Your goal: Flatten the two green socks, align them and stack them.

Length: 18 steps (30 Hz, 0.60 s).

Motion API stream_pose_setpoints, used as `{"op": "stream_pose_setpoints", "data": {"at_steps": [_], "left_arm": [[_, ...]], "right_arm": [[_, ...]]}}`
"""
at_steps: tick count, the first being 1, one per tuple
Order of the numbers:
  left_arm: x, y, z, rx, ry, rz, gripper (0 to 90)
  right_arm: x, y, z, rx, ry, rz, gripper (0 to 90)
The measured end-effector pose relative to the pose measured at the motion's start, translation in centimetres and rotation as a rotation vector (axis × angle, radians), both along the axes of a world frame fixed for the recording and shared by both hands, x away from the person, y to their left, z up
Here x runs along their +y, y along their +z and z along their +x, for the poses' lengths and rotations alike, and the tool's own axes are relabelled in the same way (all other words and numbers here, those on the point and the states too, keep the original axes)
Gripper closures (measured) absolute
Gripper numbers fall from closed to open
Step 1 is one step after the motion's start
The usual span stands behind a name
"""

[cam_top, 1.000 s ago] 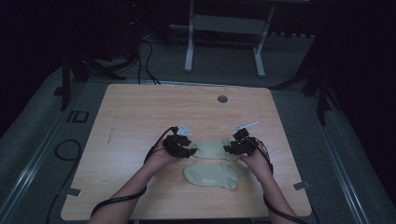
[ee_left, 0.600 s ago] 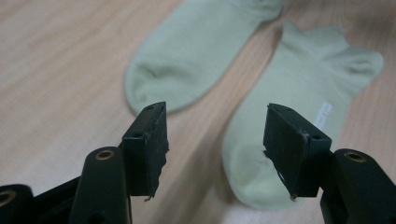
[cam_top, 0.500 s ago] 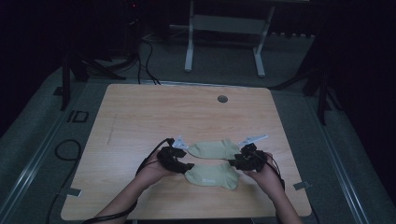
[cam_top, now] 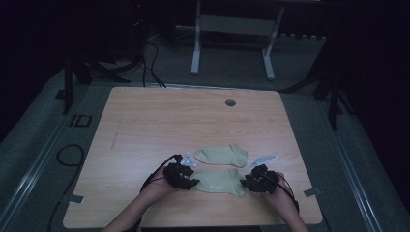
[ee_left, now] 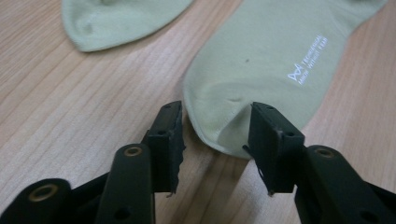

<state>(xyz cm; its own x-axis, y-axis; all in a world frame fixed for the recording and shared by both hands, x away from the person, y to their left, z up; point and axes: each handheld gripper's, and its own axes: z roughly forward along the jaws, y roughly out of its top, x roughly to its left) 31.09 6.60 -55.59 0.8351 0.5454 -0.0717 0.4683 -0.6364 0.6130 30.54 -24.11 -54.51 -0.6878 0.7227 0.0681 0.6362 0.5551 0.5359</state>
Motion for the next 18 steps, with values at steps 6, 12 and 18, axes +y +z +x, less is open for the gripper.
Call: {"op": "stream_pose_setpoints", "data": {"at_steps": [6, 12, 18], "left_arm": [[-0.2, 0.1, -0.2, -0.018, 0.016, 0.003, 85.9], [0.1, 1.0, -0.4, -0.021, 0.033, -0.021, 88.1], [0.7, 3.7, 0.3, -0.059, 0.050, -0.063, 88.3]], "right_arm": [[0.8, 0.0, -0.6, -0.044, 0.008, -0.059, 83.8], [1.0, 0.9, -1.2, -0.057, 0.005, -0.050, 84.9], [0.3, 3.8, -0.7, -0.094, -0.012, 0.012, 84.9]]}}
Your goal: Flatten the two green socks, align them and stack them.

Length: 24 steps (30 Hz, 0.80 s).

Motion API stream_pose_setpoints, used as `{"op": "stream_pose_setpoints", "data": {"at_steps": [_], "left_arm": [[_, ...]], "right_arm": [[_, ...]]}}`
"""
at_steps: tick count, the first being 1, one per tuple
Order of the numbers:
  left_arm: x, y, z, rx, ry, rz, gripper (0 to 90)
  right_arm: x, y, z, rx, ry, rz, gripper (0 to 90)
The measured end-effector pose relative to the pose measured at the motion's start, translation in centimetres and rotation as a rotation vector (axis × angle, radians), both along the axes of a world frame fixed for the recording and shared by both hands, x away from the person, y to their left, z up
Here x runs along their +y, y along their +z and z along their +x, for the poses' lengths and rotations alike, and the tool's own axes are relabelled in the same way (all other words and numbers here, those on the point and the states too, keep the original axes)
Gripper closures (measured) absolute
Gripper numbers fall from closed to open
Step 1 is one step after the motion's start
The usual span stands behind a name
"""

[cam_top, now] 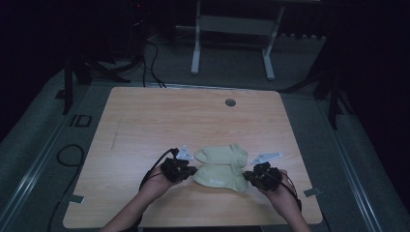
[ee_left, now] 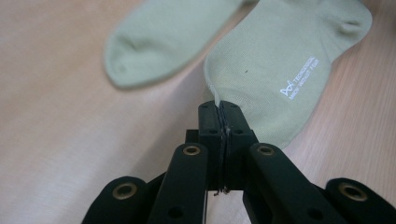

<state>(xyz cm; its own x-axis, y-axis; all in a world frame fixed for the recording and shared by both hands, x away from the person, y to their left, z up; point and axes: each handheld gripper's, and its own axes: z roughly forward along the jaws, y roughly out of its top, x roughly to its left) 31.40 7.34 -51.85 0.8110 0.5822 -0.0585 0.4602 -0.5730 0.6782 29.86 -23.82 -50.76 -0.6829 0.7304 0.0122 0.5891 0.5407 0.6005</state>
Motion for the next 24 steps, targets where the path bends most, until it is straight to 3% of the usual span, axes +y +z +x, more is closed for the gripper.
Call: {"op": "stream_pose_setpoints", "data": {"at_steps": [4, 11, 19, 24], "left_arm": [[-0.2, 1.4, 1.2, -0.015, 0.018, -0.012, 88.3], [-0.9, 2.4, 3.5, -0.041, 0.050, 0.012, 88.3], [-1.3, 1.5, 5.6, -0.003, 0.063, 0.046, 88.3], [-1.7, -0.2, 6.9, 0.039, 0.073, 0.063, 88.3]], "right_arm": [[-0.3, 1.6, 1.2, -0.034, -0.023, 0.010, 84.9], [-0.4, 2.8, 4.3, -0.048, -0.063, 0.016, 84.9], [-0.3, 2.3, 7.4, 0.001, -0.079, 0.002, 84.8], [-0.4, 0.7, 8.9, 0.043, -0.102, -0.002, 84.8]]}}
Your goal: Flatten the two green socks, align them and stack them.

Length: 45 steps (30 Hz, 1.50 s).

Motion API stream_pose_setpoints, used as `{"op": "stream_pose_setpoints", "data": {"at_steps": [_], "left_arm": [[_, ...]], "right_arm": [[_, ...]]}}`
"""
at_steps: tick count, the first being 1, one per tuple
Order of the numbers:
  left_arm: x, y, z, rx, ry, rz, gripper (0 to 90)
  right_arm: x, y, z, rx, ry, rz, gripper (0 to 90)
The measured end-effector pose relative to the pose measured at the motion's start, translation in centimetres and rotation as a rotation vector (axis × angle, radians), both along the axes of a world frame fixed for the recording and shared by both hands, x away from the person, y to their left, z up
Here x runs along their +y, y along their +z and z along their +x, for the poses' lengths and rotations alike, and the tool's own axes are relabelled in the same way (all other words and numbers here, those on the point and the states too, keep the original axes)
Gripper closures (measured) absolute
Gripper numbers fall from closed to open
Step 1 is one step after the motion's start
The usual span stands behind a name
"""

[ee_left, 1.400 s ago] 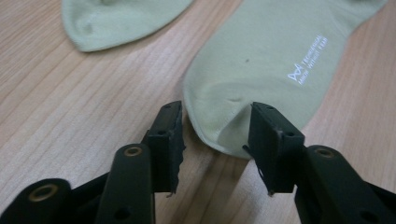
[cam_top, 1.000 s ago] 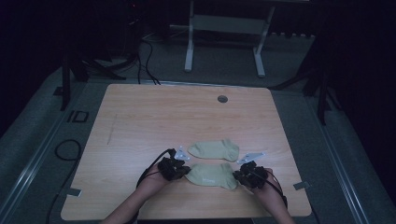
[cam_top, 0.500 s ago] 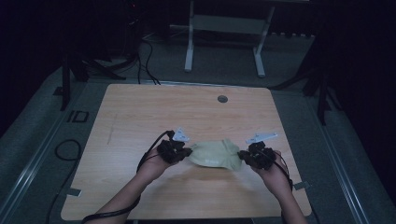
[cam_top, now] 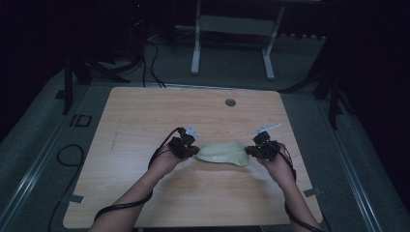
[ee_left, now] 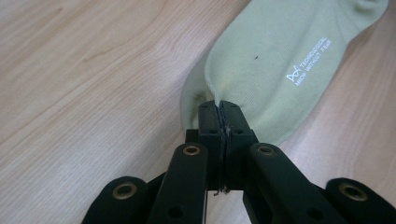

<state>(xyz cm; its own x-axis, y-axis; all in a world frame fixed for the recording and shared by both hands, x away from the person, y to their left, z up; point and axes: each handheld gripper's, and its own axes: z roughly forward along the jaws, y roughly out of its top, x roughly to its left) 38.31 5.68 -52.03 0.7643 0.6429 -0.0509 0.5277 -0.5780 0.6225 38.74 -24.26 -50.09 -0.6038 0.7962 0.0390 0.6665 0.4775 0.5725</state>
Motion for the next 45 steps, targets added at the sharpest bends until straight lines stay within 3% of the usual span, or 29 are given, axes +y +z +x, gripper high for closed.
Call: {"op": "stream_pose_setpoints", "data": {"at_steps": [5, 10, 13, 18, 19, 22, 24, 25, 28, 29, 31, 32, 35, 39, 45], "left_arm": [[-0.5, -0.8, 0.6, 0.006, 0.008, 0.034, 88.2], [-0.7, -1.8, 0.8, 0.013, 0.012, 0.036, 88.1], [-0.5, -2.0, 1.0, 0.007, 0.034, 0.013, 88.0], [-0.5, -2.8, 1.2, 0.023, 0.028, 0.035, 87.1], [-0.5, -2.8, 1.2, 0.020, 0.031, 0.031, 84.9], [-0.2, -2.2, 0.7, -0.025, 0.046, -0.005, 63.3], [0.0, -1.5, 0.4, -0.057, 0.056, -0.018, 60.8], [0.0, -1.2, 0.3, -0.070, 0.060, -0.021, 61.2], [-0.4, -0.6, -0.1, -0.082, 0.051, -0.046, 74.6], [-0.7, -0.5, -0.3, -0.091, 0.044, -0.043, 80.0], [-1.4, -0.8, -0.4, -0.092, 0.021, -0.026, 82.4], [-1.9, -1.2, -0.5, -0.098, 0.007, 0.006, 83.2], [-2.6, -2.5, 0.1, -0.063, 0.006, 0.043, 85.9], [-2.3, -3.2, 0.5, -0.035, 0.026, 0.018, 85.9], [-0.9, -3.3, 0.1, -0.028, 0.044, 0.005, 85.8]], "right_arm": [[-0.1, -1.3, 0.7, 0.031, -0.014, -0.015, 84.7], [-0.1, -2.7, 1.4, 0.060, -0.023, -0.020, 84.2], [-0.2, -3.3, 1.6, 0.065, -0.028, -0.020, 83.4], [0.1, -3.6, 1.8, 0.068, -0.028, -0.037, 77.8], [0.2, -3.6, 1.8, 0.068, -0.029, -0.041, 74.9], [0.2, -3.3, 1.7, 0.053, -0.043, -0.047, 69.2], [0.1, -2.7, 1.5, 0.038, -0.042, -0.039, 67.4], [0.1, -2.4, 1.4, 0.031, -0.041, -0.030, 67.5], [0.4, -1.7, 1.2, 0.017, -0.028, 0.000, 73.1], [0.7, -1.6, 1.2, 0.013, -0.023, 0.006, 76.3], [1.1, -1.7, 1.2, 0.007, -0.016, 0.014, 84.1], [1.3, -1.9, 1.3, 0.014, -0.014, 0.012, 86.4], [1.7, -2.8, 1.7, 0.038, -0.012, 0.001, 89.6], [2.0, -3.9, 2.2, 0.070, -0.007, -0.014, 89.6], [3.3, -4.1, 2.2, 0.057, 0.010, -0.014, 89.1]]}}
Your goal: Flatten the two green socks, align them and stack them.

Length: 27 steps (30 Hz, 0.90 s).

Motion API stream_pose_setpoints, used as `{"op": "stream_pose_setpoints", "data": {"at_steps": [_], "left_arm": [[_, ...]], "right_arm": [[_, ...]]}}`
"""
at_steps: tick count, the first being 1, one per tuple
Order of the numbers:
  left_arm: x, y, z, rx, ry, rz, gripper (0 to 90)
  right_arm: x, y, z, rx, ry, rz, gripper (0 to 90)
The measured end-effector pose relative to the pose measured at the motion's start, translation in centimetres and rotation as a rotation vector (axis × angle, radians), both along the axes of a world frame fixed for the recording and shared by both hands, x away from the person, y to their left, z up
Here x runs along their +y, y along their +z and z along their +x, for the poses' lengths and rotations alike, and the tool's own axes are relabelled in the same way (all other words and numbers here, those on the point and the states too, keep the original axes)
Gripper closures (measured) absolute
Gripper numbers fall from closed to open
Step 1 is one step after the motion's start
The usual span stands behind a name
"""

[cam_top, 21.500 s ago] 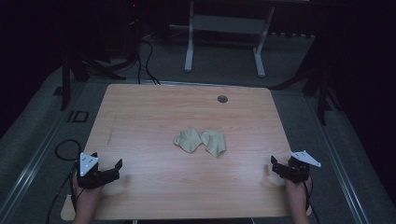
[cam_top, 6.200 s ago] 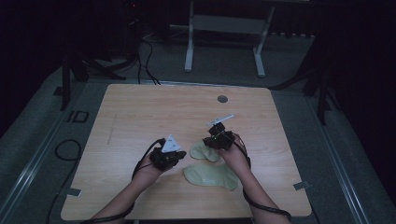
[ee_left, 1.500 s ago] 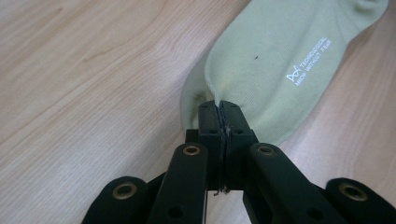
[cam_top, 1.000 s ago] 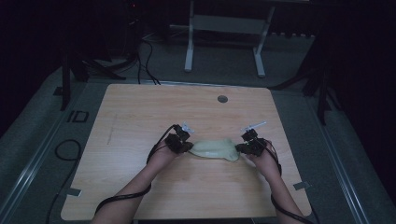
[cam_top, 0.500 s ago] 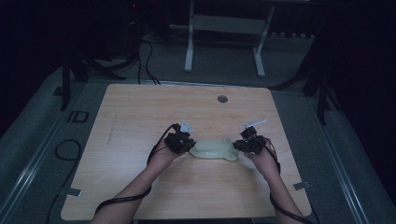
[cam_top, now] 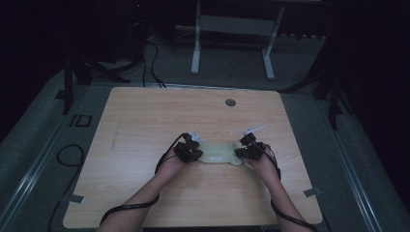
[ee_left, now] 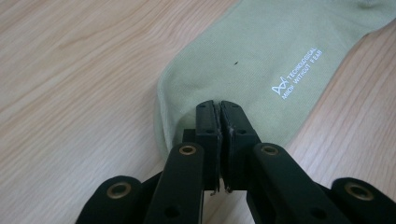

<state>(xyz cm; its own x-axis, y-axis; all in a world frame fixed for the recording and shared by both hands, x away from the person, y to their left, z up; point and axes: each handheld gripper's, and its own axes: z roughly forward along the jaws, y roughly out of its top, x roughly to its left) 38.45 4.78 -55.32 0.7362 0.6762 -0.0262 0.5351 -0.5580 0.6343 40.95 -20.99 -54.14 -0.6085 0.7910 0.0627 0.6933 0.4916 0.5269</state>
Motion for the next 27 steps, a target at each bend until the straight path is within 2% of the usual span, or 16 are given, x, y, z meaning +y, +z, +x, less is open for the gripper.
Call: {"op": "stream_pose_setpoints", "data": {"at_steps": [2, 7, 9, 12, 14, 15, 17, 18, 20, 22, 24, 25, 27], "left_arm": [[0.5, 0.0, -0.2, -0.006, 0.009, 0.006, 85.8], [1.6, -0.1, -0.2, -0.004, 0.022, -0.007, 85.3], [1.8, -0.1, -0.3, -0.005, 0.013, -0.007, 85.2], [1.8, 0.0, -0.3, 0.000, 0.011, -0.019, 81.8], [1.7, 0.5, -0.6, -0.009, 0.011, -0.028, 74.5], [1.7, 0.7, -0.8, -0.017, 0.014, -0.032, 70.1], [1.7, 1.4, -1.2, -0.027, 0.014, -0.064, 55.7], [1.7, 1.7, -1.3, -0.022, 0.010, -0.083, 51.9], [1.7, 1.9, -1.4, -0.017, 0.017, -0.099, 37.7], [1.8, 2.0, -1.5, -0.001, 0.017, -0.121, 29.2], [1.8, 1.9, -1.7, 0.000, 0.019, -0.128, 24.6], [1.8, 1.9, -1.7, 0.005, 0.022, -0.136, 18.4], [1.9, 1.8, -1.8, 0.000, 0.024, -0.140, 12.6]], "right_arm": [[0.5, 0.0, 0.1, 0.003, 0.001, 0.012, 89.1], [1.7, -0.1, 0.3, 0.003, 0.017, 0.007, 89.0], [1.8, -0.1, 0.3, -0.001, 0.022, 0.006, 88.8], [1.8, 0.1, 0.4, 0.022, 0.028, 0.017, 83.2], [1.9, 0.4, 0.4, 0.019, 0.040, 0.019, 77.1], [1.9, 0.6, 0.3, 0.017, 0.046, 0.018, 71.6], [2.0, 1.1, 0.1, -0.005, 0.052, 0.035, 56.6], [1.9, 1.4, 0.0, -0.021, 0.059, 0.046, 51.1], [1.8, 2.0, -0.2, -0.035, 0.069, 0.056, 43.5], [1.7, 2.5, -0.5, -0.049, 0.073, 0.071, 39.2], [1.6, 2.9, -0.8, -0.071, 0.076, 0.075, 35.3], [1.6, 3.1, -0.9, -0.080, 0.076, 0.066, 26.9], [1.6, 3.1, -1.0, -0.084, 0.082, 0.057, 25.1]]}}
